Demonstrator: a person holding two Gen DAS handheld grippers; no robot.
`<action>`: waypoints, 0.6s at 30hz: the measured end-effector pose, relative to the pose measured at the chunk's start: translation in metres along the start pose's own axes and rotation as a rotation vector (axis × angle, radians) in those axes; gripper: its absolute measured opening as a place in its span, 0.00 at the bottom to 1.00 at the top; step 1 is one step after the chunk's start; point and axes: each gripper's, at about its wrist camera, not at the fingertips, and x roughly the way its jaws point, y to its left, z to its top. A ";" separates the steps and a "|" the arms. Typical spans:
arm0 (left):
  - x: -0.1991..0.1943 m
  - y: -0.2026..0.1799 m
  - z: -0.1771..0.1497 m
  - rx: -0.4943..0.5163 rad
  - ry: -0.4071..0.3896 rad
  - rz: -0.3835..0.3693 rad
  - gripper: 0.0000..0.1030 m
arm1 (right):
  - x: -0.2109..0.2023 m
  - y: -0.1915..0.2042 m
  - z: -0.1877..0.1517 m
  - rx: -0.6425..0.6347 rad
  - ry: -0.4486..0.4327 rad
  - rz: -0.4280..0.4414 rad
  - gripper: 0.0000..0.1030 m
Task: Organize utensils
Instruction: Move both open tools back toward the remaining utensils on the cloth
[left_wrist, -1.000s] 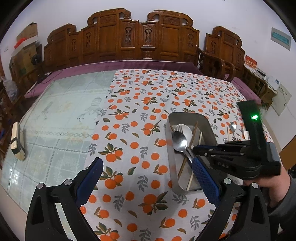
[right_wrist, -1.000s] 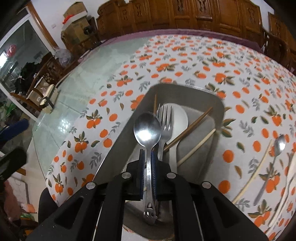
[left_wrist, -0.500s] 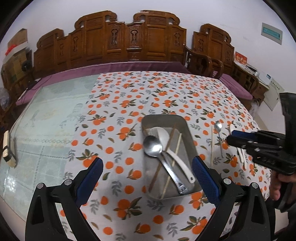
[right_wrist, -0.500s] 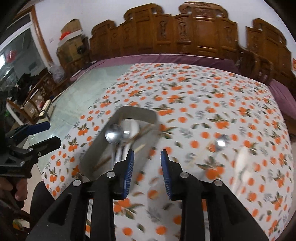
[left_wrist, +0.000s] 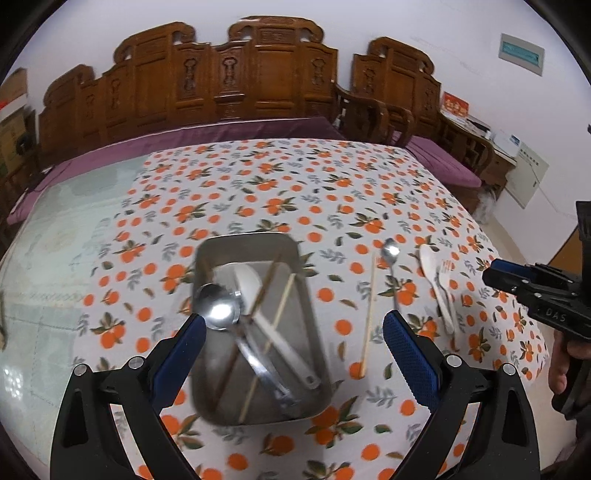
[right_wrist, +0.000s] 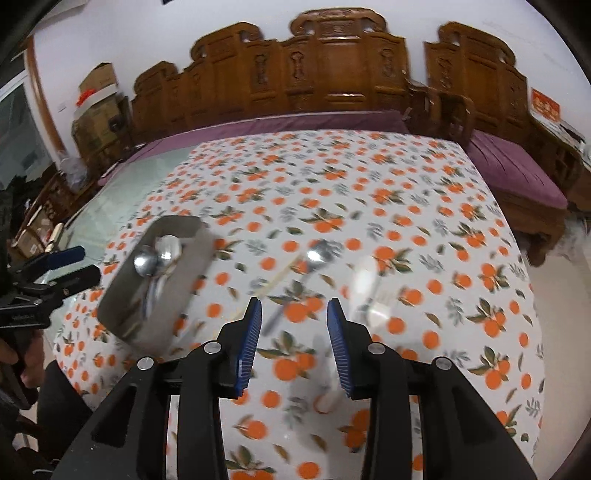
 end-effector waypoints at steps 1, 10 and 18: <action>0.003 -0.005 0.001 0.005 0.005 -0.005 0.90 | 0.004 -0.008 -0.004 0.010 0.009 -0.010 0.38; 0.029 -0.031 0.002 0.029 0.047 -0.032 0.90 | 0.041 -0.048 -0.027 0.053 0.085 -0.059 0.38; 0.050 -0.045 0.003 0.047 0.085 -0.040 0.90 | 0.069 -0.069 -0.034 0.101 0.132 -0.064 0.38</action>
